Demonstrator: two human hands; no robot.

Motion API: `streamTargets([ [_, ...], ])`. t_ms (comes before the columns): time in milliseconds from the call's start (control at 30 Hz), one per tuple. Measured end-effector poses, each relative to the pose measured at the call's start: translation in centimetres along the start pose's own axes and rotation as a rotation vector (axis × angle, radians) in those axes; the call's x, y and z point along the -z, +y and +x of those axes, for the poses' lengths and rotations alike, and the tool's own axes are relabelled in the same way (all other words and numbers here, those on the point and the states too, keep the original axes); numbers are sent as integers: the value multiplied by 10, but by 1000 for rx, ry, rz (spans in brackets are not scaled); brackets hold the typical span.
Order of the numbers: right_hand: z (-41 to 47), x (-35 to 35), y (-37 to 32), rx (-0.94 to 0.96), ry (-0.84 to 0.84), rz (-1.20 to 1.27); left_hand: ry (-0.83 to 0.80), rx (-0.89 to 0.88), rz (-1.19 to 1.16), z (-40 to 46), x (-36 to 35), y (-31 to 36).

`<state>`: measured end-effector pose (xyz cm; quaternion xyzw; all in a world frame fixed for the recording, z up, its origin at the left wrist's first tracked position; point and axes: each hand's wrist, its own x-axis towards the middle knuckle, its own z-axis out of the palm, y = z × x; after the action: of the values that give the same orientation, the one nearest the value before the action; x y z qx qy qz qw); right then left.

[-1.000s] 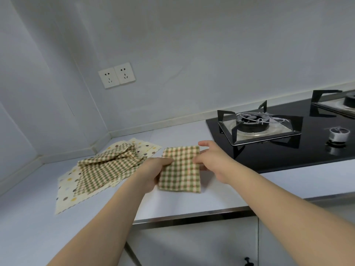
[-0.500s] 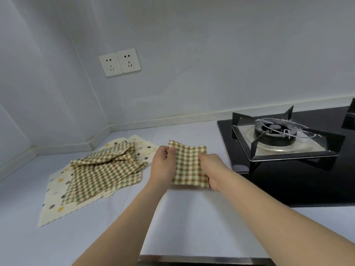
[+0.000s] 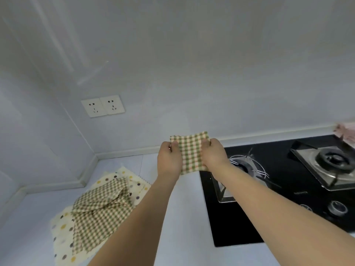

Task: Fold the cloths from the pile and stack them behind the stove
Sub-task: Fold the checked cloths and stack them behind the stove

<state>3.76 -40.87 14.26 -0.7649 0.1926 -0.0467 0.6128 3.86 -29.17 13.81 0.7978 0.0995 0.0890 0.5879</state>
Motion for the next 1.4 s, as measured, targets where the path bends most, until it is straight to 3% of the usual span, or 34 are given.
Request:
streamTargets([
  [267,5,110,-12,-175,-27,128,-104,21,-24,-34,-69,66],
  [667,90,295,21,-195,22,88,-216,83,-35,-64,-258,111],
  [967,155,427,51,-192,182,104,-426,134,-78,-75,-404,142],
  [1400,245,670,101,-264,159,143,-523,226,-95,-140,-634,216],
])
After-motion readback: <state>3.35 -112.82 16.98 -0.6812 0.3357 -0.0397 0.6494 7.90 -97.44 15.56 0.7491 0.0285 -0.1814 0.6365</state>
